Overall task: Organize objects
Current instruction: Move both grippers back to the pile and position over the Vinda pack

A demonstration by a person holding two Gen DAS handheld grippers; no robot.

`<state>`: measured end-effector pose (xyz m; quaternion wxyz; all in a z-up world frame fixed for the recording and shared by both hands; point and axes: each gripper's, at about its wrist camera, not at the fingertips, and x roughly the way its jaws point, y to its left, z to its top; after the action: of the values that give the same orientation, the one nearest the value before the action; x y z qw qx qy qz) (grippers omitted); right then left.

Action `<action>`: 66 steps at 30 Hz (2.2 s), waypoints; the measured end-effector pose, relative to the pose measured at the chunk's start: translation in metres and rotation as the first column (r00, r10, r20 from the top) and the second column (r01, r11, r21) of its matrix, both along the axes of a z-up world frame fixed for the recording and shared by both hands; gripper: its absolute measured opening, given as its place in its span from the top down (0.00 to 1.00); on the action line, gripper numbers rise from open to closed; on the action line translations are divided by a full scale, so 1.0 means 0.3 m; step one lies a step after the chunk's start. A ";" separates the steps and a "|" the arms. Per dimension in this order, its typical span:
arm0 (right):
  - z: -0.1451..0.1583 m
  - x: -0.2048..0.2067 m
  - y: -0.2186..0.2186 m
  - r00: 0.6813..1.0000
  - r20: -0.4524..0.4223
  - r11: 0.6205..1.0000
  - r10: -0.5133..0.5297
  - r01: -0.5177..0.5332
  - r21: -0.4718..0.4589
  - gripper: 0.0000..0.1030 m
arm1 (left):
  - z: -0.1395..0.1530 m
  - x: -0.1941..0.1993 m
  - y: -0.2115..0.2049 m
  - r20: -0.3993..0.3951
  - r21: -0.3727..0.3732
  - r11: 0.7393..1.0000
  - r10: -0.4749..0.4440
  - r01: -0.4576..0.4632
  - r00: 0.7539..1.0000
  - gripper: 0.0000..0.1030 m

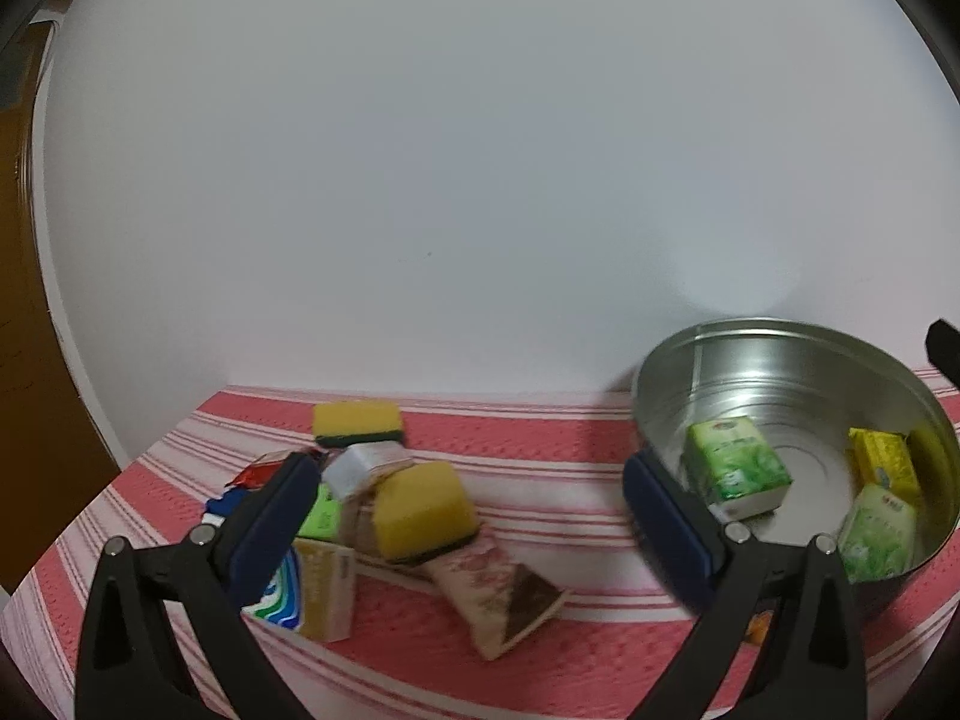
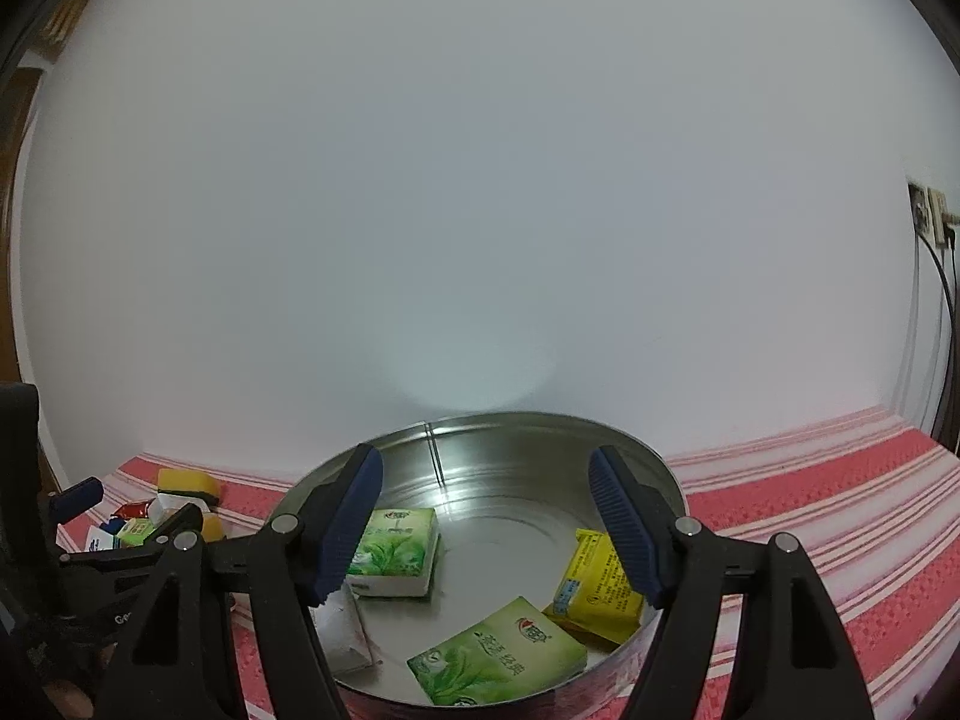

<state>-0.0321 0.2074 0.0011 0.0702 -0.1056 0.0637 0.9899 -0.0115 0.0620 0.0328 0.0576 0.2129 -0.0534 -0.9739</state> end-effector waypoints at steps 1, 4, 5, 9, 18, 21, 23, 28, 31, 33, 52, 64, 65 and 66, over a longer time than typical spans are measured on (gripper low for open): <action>-0.003 -0.003 -0.008 1.000 -0.004 1.000 0.003 -0.003 0.005 0.29 | -0.002 0.003 -0.014 0.001 0.001 1.000 0.007 -0.007 1.000 0.00; -0.016 -0.001 -0.032 1.000 0.009 1.000 0.023 -0.023 0.016 0.29 | -0.011 0.008 -0.049 0.005 -0.006 1.000 0.023 -0.022 1.000 0.00; -0.031 -0.022 -0.039 1.000 0.013 0.999 0.026 -0.026 0.019 0.29 | -0.012 0.011 -0.059 0.005 -0.009 1.000 0.026 -0.026 1.000 0.00; -0.043 -0.014 -0.058 0.999 0.028 0.999 0.040 -0.040 0.024 0.29 | -0.019 0.017 -0.102 0.006 0.003 0.999 0.033 -0.033 0.999 0.00; -0.055 0.004 -0.117 0.996 0.056 0.996 0.072 -0.075 0.048 0.29 | -0.019 0.031 -0.210 0.021 0.054 0.998 0.028 -0.030 0.999 0.00; -0.052 0.016 -0.151 0.995 0.062 0.994 0.080 -0.084 0.071 0.29 | -0.021 0.035 -0.239 0.034 0.073 0.997 0.022 -0.024 0.999 0.00; -0.055 0.020 -0.167 0.993 0.067 0.993 0.095 -0.099 0.067 0.29 | -0.023 0.037 -0.259 0.041 0.082 0.996 0.017 -0.021 0.999 0.00; -0.061 0.021 -0.228 0.987 0.088 0.987 0.134 -0.142 0.079 0.29 | -0.030 0.038 -0.324 0.066 0.104 0.994 0.010 -0.017 0.998 0.00; -0.061 0.020 -0.274 0.980 0.106 0.982 0.169 -0.177 0.069 0.29 | -0.038 0.043 -0.386 0.095 0.116 0.992 0.034 -0.045 0.995 0.00; -0.061 0.015 -0.309 0.973 0.123 0.978 0.193 -0.201 0.054 0.29 | -0.050 0.036 -0.436 0.131 0.148 0.987 0.042 -0.061 0.991 0.00; -0.104 -0.033 -0.563 0.860 0.278 0.903 0.428 -0.418 -0.097 0.29 | -0.096 -0.006 -0.541 0.247 0.241 0.970 -0.036 -0.026 0.968 0.00; -0.133 -0.063 -0.549 0.845 0.311 0.900 0.435 -0.406 -0.155 0.29 | -0.101 -0.028 -0.513 0.271 0.204 0.979 -0.051 -0.005 0.961 0.00; -0.132 -0.062 -0.551 0.845 0.309 0.900 0.436 -0.409 -0.152 0.29 | -0.096 -0.026 -0.515 0.272 0.204 0.979 -0.058 0.002 0.961 0.00; -0.130 -0.059 -0.552 0.844 0.310 0.899 0.438 -0.412 -0.150 0.29 | -0.087 -0.022 -0.517 0.262 0.189 0.982 -0.055 0.005 0.964 0.00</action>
<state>-0.0498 0.0419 -0.0379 -0.1450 -0.2867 0.0640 0.9448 -0.0180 -0.0930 0.0066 0.0149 0.3453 0.0278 -0.9380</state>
